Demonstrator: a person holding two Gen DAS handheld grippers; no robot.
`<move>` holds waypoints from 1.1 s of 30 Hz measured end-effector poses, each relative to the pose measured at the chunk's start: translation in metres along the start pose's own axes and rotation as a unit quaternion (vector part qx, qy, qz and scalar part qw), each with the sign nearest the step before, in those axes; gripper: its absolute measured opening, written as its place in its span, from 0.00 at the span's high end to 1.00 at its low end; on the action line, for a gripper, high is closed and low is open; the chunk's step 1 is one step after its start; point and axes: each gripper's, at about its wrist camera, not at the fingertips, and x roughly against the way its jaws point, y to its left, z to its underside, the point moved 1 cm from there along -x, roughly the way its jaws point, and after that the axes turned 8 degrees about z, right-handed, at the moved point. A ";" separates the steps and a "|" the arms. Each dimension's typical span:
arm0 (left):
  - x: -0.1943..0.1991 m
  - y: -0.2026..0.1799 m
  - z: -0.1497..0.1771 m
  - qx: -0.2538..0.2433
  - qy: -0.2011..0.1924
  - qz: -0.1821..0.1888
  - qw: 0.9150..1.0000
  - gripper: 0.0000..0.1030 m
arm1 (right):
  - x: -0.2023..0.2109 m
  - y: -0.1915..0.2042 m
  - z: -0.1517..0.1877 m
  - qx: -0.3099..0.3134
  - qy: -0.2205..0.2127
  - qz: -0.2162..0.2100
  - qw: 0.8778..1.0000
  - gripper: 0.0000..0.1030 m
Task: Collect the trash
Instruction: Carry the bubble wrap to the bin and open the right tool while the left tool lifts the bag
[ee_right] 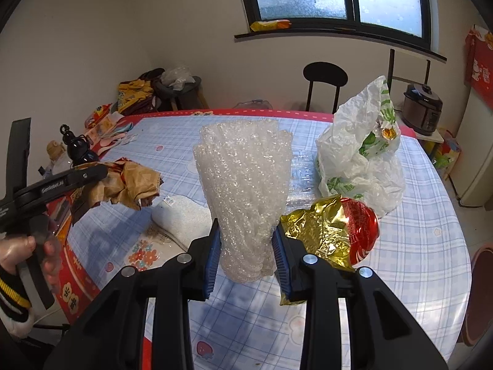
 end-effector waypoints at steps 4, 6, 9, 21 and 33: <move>0.016 -0.027 0.011 -0.007 -0.010 -0.004 1.000 0.22 | 0.014 -0.020 0.003 0.001 -0.007 -0.011 1.000 0.69; 0.023 -0.045 0.017 -0.011 -0.014 -0.004 1.000 0.22 | 0.022 -0.036 0.004 -0.005 -0.013 -0.012 1.000 0.69; 0.029 -0.074 0.024 -0.022 -0.017 0.000 1.000 0.22 | 0.034 -0.065 0.008 -0.024 -0.019 -0.013 0.999 0.69; 0.026 -0.198 0.048 -0.068 -0.017 0.038 0.997 0.22 | 0.074 -0.233 0.049 -0.114 -0.028 0.065 0.991 0.69; -0.022 -0.309 0.090 -0.093 0.016 0.080 0.992 0.22 | 0.090 -0.433 0.116 -0.207 0.018 0.218 0.954 0.67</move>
